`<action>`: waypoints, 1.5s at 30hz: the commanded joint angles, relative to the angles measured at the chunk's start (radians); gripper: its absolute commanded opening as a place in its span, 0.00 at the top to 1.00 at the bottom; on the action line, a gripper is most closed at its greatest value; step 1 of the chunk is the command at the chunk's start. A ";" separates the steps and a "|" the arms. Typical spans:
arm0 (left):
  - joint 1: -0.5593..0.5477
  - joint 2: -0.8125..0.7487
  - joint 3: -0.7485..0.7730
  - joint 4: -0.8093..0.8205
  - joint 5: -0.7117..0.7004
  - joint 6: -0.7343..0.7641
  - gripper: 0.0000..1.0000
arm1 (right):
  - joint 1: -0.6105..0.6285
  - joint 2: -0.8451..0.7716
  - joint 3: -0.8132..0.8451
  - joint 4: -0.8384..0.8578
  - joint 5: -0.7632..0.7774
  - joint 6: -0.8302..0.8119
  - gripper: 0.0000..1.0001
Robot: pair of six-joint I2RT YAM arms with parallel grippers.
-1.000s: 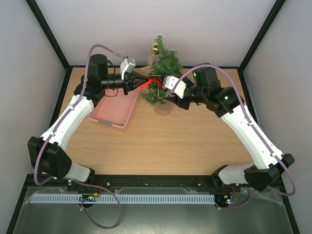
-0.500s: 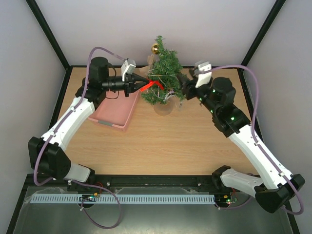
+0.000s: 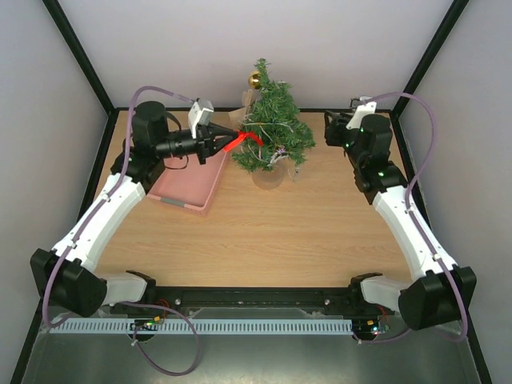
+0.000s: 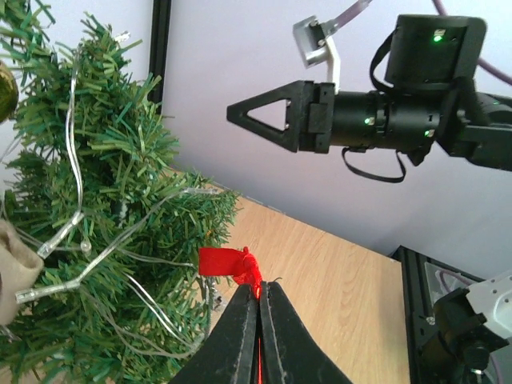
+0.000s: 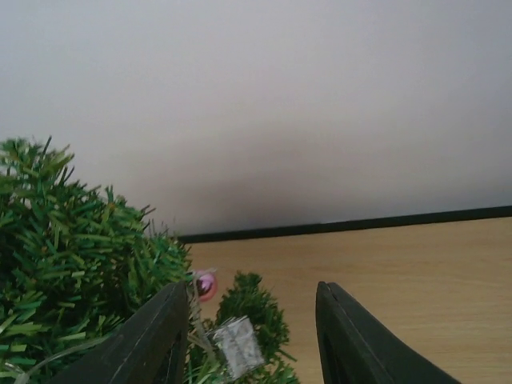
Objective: Decorate the small christmas tree
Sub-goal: Place the decoration item on the Christmas tree.
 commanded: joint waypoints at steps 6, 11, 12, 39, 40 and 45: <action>-0.017 -0.055 -0.096 0.283 -0.012 -0.247 0.98 | -0.002 0.034 0.065 0.048 -0.188 0.033 0.58; -0.076 -0.005 -0.056 0.335 -0.085 -0.265 0.98 | -0.002 0.023 0.093 0.016 -0.229 0.015 0.58; -0.089 0.006 -0.051 0.355 -0.116 -0.271 0.98 | -0.002 0.015 0.093 0.021 -0.253 0.009 0.57; -0.288 0.285 0.021 0.577 -0.554 -0.227 0.98 | -0.002 -0.180 -0.026 0.158 -0.130 0.064 0.56; -0.288 0.284 0.015 0.578 -0.568 -0.217 0.98 | -0.002 -0.173 -0.024 0.154 -0.140 0.068 0.56; -0.288 0.291 0.003 0.582 -0.598 -0.177 0.97 | -0.001 -0.141 -0.020 0.157 -0.196 0.079 0.56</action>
